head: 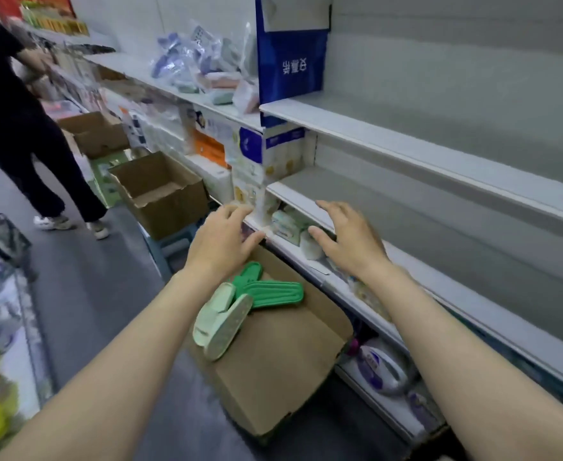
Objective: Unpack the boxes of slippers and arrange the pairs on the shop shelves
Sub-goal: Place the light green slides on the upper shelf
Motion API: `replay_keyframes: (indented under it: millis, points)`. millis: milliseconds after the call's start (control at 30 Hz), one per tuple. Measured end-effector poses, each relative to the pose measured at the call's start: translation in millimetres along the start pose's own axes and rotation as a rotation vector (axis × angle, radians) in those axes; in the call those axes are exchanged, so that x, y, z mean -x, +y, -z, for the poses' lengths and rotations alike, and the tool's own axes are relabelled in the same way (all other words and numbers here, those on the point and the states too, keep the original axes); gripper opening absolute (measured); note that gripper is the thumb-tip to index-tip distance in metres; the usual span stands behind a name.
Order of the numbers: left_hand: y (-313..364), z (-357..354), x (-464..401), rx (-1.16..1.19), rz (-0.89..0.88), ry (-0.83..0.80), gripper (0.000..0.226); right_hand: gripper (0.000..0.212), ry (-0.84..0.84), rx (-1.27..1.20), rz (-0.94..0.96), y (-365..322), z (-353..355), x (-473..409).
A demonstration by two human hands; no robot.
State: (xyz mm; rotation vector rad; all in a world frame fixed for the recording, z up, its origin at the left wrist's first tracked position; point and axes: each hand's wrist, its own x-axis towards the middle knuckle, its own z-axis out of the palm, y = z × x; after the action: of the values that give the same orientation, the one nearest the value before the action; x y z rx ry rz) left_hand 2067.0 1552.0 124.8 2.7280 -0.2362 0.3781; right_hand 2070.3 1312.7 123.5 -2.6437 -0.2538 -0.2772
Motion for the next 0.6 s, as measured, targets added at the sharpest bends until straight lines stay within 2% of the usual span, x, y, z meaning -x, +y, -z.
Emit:
replay_keyframes:
  millis: [233,467,600]
  points:
    - [-130,-89,-53,0.032,0.2,-0.234,0.06,0.058,-0.233,-0.037,-0.115,3,-137,-79]
    - [-255,-218,-81,0.145,0.316,-0.548,0.065,0.061,-0.47,-0.118,-0.332,6,-301,-115]
    - [-328,-283,-79,0.156,0.385,-0.754,0.074,0.062,-0.716,-0.188,-0.485,-4,-393,-119]
